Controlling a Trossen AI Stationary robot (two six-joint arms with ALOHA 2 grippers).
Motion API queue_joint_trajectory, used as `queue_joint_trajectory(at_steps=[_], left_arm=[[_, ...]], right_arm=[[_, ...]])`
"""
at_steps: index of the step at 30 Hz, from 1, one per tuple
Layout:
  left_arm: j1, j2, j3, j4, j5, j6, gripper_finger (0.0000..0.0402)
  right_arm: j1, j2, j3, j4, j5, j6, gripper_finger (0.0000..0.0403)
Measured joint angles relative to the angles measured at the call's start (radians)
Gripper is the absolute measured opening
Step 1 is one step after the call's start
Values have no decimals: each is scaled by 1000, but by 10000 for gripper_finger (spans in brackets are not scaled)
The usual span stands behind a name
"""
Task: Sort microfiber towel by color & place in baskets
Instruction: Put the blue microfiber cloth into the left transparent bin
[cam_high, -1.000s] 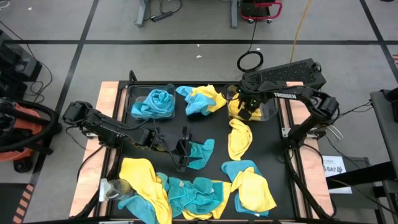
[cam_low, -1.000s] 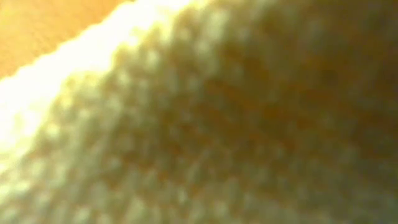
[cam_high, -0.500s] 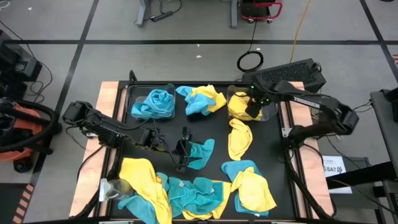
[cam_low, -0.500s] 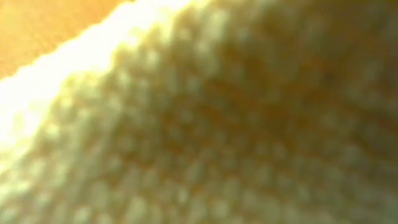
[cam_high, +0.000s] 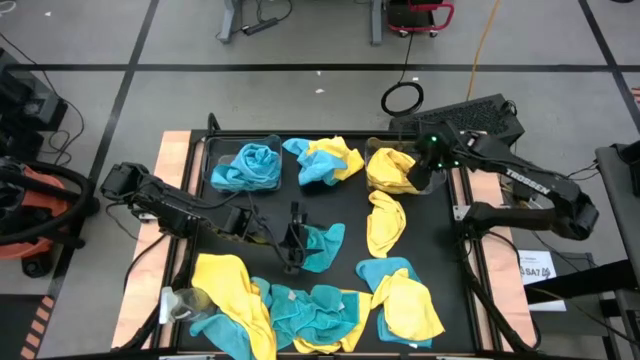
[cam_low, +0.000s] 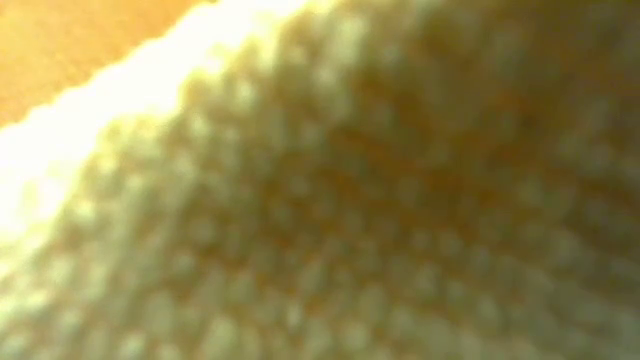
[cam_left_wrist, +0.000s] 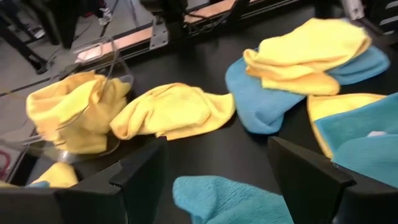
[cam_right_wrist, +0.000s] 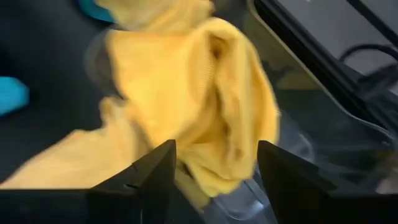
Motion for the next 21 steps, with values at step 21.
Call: queue_joint_trajectory(at_steps=[21], left_arm=[[0,0,0,-23,-10,0,280]], right_arm=[[281,-114,1,6,-100,59,210]])
